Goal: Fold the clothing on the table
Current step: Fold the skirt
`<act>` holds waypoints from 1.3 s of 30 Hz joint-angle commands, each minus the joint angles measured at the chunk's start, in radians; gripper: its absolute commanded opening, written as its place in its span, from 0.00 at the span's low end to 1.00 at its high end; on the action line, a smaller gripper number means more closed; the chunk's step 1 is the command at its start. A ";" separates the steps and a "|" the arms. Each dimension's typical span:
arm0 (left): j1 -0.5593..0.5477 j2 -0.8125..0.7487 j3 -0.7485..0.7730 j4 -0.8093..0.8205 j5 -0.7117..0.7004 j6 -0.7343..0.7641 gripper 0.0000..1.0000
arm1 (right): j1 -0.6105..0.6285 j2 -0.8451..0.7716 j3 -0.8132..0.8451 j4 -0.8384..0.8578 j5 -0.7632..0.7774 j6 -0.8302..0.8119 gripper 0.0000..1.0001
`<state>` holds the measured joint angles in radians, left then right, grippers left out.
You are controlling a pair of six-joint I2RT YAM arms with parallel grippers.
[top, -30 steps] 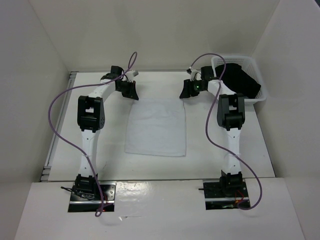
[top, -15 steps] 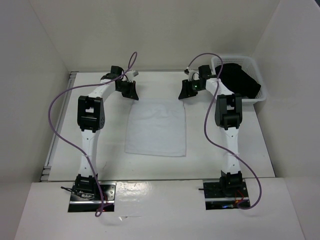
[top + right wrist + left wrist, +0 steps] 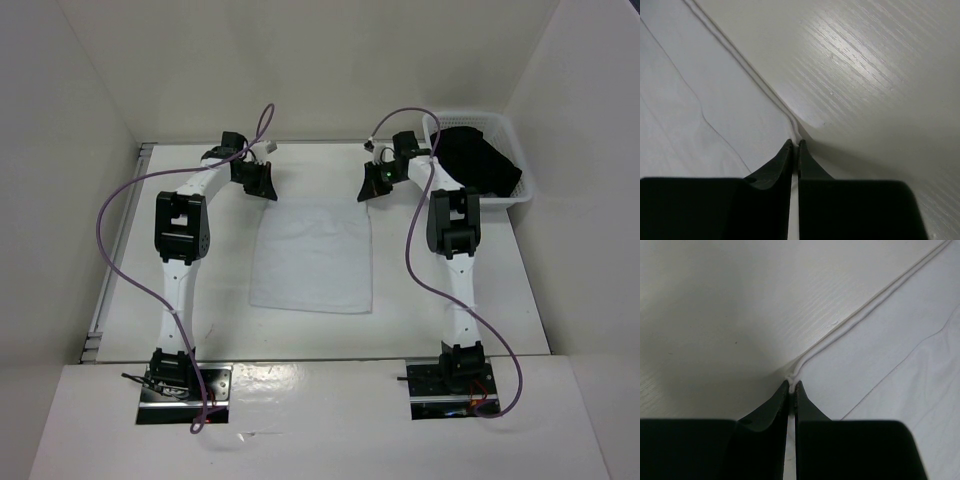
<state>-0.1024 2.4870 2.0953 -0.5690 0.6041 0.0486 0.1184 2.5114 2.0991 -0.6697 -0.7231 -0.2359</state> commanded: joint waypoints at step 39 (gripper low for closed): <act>0.018 0.035 0.818 -0.649 0.084 0.155 0.00 | 0.032 -0.491 -0.079 0.032 0.261 -0.060 0.00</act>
<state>-0.1032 2.5111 2.8964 -1.0584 0.6331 0.1436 0.1486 2.1601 2.0583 -0.6712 -0.4995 -0.2592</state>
